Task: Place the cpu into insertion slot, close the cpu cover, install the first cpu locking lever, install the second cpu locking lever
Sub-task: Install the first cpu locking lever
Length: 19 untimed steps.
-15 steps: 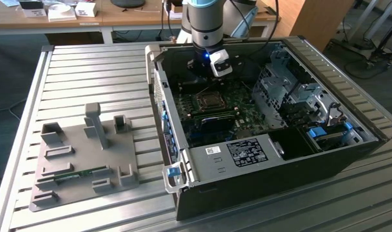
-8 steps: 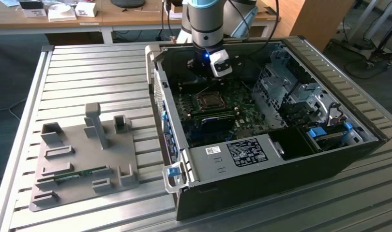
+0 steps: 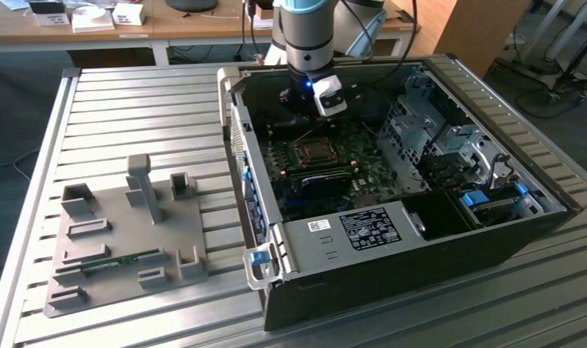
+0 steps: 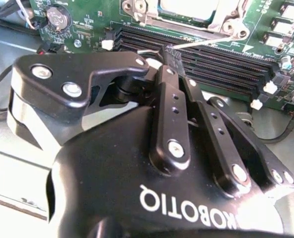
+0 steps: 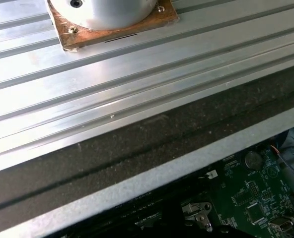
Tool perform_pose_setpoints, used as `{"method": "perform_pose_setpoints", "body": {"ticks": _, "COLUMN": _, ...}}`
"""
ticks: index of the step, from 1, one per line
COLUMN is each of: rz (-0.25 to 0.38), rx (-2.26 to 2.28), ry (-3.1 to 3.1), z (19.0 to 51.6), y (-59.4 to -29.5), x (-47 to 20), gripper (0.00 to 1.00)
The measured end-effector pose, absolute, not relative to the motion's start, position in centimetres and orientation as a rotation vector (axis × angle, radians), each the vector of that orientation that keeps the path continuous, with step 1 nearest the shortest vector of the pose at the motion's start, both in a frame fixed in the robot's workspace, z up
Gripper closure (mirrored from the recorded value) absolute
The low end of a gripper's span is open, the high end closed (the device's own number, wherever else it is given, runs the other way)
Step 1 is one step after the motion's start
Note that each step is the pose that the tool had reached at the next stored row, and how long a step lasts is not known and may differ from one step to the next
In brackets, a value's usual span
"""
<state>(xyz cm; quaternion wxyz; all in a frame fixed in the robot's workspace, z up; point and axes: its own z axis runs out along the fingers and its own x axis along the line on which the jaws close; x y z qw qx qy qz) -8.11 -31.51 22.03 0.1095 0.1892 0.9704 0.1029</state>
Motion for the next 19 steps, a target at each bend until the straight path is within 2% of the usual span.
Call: {"method": "perform_pose_setpoints", "body": {"ticks": 19, "rz": 0.307, "rx": 0.556, "ry": 2.852, "z": 21.26, "y": -31.52, "x": -8.36, "gripper": 0.89}}
